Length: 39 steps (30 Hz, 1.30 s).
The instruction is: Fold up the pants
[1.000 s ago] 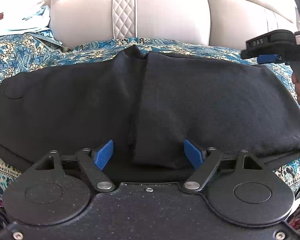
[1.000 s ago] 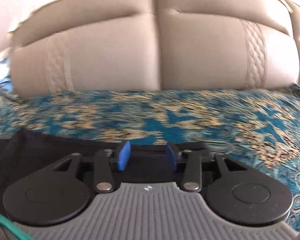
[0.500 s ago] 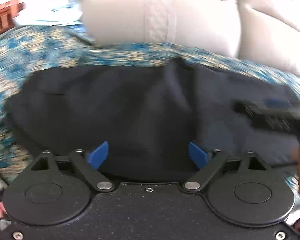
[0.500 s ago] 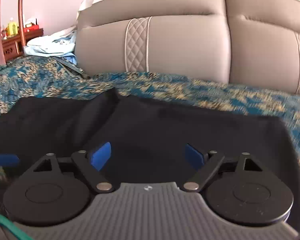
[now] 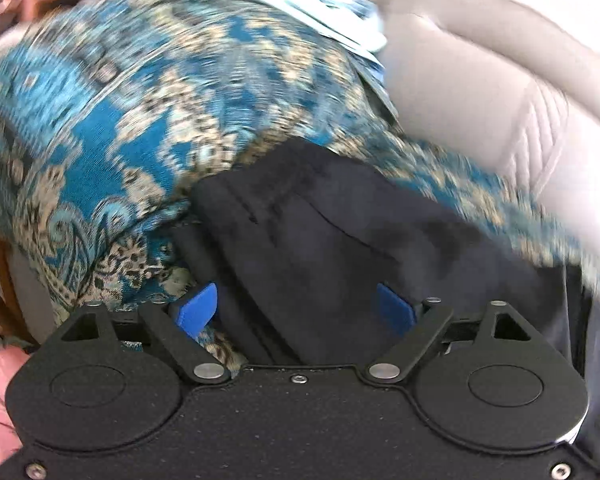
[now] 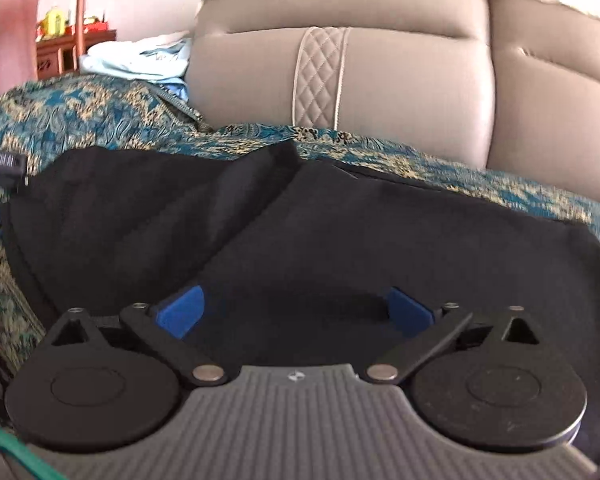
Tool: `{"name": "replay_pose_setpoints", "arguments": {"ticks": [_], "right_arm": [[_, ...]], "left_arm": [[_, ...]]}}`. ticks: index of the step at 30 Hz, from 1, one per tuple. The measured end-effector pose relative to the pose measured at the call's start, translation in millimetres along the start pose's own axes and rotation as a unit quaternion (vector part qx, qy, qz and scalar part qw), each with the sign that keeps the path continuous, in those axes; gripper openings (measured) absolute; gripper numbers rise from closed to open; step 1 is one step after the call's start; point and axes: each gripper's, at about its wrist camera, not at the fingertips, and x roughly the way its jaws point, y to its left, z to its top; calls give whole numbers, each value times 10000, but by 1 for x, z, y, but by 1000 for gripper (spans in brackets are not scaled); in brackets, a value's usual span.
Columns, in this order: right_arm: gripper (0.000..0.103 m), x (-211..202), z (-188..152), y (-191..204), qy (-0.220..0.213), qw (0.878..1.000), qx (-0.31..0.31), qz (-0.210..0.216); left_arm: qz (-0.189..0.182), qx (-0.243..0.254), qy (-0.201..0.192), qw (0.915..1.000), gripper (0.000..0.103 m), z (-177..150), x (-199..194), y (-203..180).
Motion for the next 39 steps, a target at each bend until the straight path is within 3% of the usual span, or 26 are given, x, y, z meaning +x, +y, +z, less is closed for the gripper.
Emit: {"name": "replay_pose_setpoints", "arguments": {"ticks": [3, 9, 18, 19, 21, 22, 23, 28, 32, 35, 36, 39], "right_arm": [[103, 0, -2, 4, -35, 9999, -120, 111], [103, -1, -2, 4, -30, 9998, -116, 157], [103, -1, -3, 4, -38, 9997, -146, 169], [103, -1, -3, 4, -37, 9997, -149, 167], [103, -1, -3, 4, -35, 9998, -146, 164], [103, -1, -3, 5, -34, 9998, -149, 163], [103, -1, -3, 5, -34, 9998, -149, 162], [103, -1, -3, 5, -33, 9997, -155, 162], [103, -1, -3, 5, -49, 9997, -183, 177], [103, -1, -3, 6, -46, 9996, -198, 186], [103, -1, -2, 6, -43, 9996, -204, 189], [103, -1, -2, 6, -27, 9996, -213, 196]], "left_arm": [[-248, -390, -87, 9989, 89, 1, 9, 18], [-96, -149, 124, 9998, 92, -2, 24, 19], [-458, -973, 364, 9935, 90, 14, 40, 41], [-484, -1117, 343, 9920, 85, 15, 42, 45], [-402, -1261, 323, 9907, 65, 17, 43, 52], [-271, -1284, 325, 9908, 45, 17, 42, 54], [-133, -1263, 318, 9914, 34, 15, 40, 56], [-342, -1099, 283, 9929, 33, 9, 35, 64], [-398, -1321, 273, 9901, 47, 17, 43, 64], [-337, -1324, 221, 9904, 48, 23, 52, 59], [-277, -1302, 214, 9909, 47, 25, 54, 57], [-26, -1192, 136, 9928, 25, 29, 52, 50]]}}
